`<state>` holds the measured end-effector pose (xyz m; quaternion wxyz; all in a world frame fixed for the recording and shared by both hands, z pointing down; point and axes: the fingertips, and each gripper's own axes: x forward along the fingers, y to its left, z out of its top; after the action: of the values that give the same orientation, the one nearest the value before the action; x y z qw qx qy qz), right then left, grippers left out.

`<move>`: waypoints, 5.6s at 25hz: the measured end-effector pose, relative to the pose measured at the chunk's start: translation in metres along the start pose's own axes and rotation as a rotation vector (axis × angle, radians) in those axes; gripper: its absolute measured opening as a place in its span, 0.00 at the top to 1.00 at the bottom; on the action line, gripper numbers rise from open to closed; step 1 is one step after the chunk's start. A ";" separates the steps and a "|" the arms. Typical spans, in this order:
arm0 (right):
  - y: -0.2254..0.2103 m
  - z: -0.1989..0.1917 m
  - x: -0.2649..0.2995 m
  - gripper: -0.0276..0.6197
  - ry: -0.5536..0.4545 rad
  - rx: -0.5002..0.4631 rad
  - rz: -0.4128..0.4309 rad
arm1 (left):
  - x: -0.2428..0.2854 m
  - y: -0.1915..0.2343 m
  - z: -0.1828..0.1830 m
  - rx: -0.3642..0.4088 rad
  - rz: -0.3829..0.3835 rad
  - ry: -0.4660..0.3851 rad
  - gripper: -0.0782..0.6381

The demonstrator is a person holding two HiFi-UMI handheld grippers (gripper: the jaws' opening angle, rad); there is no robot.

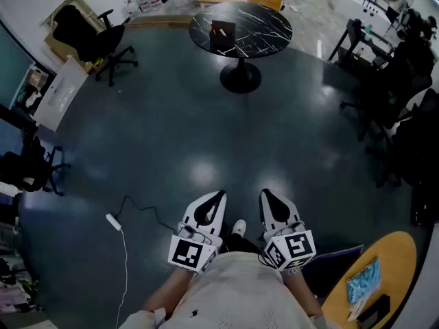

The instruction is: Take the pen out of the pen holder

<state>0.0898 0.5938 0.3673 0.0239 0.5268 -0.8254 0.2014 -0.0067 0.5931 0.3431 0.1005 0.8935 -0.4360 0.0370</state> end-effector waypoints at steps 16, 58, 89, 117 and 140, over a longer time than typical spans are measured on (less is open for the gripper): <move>0.030 0.034 0.129 0.93 0.006 -0.043 -0.004 | 0.039 0.125 0.020 -0.020 -0.029 -0.039 0.88; -0.171 0.154 0.315 0.93 -0.012 0.008 0.005 | 0.317 0.218 0.104 0.027 0.035 -0.080 0.88; -0.173 0.231 0.622 0.93 0.022 0.051 -0.085 | 0.469 0.491 0.162 -0.053 -0.062 -0.120 0.88; -0.339 0.197 0.921 0.93 0.504 -0.412 0.129 | 0.708 0.636 0.188 -0.092 0.202 -0.020 0.88; -0.382 0.095 0.977 0.82 0.834 -0.803 0.438 | 0.717 0.674 0.168 -0.096 0.390 0.051 0.88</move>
<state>0.0084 -0.4191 0.6437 0.4990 0.1722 -0.8469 0.0643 -0.0978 -0.4003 0.3882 0.1449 0.7850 -0.5996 0.0574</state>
